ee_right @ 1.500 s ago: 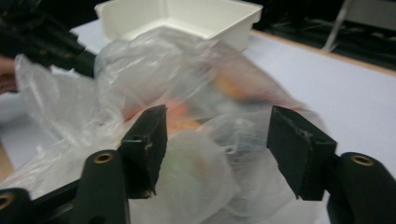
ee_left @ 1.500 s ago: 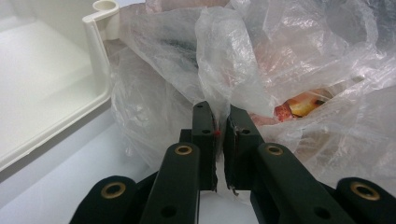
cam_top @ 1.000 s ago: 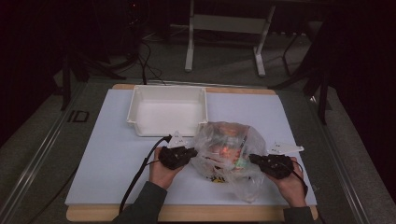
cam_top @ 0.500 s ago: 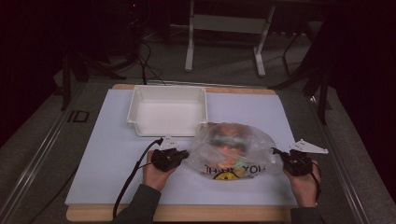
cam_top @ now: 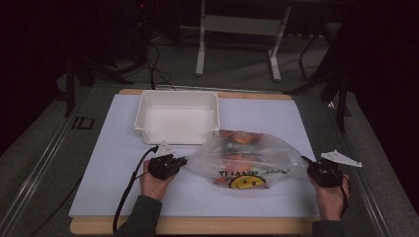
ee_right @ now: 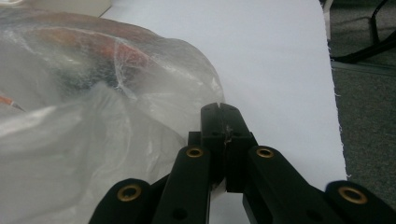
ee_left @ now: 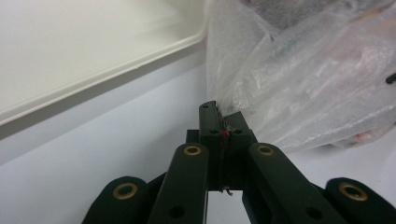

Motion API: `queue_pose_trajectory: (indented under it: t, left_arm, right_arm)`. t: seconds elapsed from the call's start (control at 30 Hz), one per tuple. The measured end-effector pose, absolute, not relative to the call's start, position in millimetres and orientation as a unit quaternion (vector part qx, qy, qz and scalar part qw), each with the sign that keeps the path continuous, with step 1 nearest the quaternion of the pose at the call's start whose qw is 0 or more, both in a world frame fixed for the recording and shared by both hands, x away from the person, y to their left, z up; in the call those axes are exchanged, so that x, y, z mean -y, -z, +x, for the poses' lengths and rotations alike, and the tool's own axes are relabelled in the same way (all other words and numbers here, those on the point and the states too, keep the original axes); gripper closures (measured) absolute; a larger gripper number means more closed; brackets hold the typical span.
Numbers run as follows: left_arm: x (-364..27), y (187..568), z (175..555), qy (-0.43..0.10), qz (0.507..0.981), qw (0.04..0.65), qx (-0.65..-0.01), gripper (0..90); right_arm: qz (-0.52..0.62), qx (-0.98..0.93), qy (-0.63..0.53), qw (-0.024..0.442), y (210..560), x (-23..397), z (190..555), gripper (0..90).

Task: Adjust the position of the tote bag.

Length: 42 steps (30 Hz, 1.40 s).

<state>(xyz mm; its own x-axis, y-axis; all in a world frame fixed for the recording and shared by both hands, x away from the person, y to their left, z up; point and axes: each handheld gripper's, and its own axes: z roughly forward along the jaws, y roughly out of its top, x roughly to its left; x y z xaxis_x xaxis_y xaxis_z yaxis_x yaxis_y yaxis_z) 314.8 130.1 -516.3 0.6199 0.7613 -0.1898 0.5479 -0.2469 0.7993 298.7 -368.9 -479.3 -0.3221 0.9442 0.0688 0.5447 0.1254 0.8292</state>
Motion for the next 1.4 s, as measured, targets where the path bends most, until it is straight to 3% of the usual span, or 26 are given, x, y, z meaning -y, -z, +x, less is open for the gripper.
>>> queue_pose_trajectory:
  t: [0.37,0.67,0.87,1.13,1.4]
  left_arm:
    - [-135,519,316,-0.114,0.772,0.452,-0.433,88.9]
    - [-129,503,309,-0.104,0.762,0.493,-0.406,58.9]
    - [-131,488,303,-0.104,0.751,0.520,-0.393,49.0]
    - [-134,467,294,-0.115,0.737,0.547,-0.379,43.7]
    - [-117,450,291,-0.111,0.749,0.553,-0.349,50.2]
  right_arm:
    - [0.525,-0.711,-0.400,0.243,481,367,300,89.5]
    - [0.503,-0.726,-0.408,0.230,483,357,300,89.3]
    - [0.496,-0.731,-0.410,0.228,481,353,300,89.3]
    - [0.493,-0.732,-0.411,0.226,481,353,299,89.3]
    - [0.491,-0.735,-0.411,0.224,482,350,301,89.3]
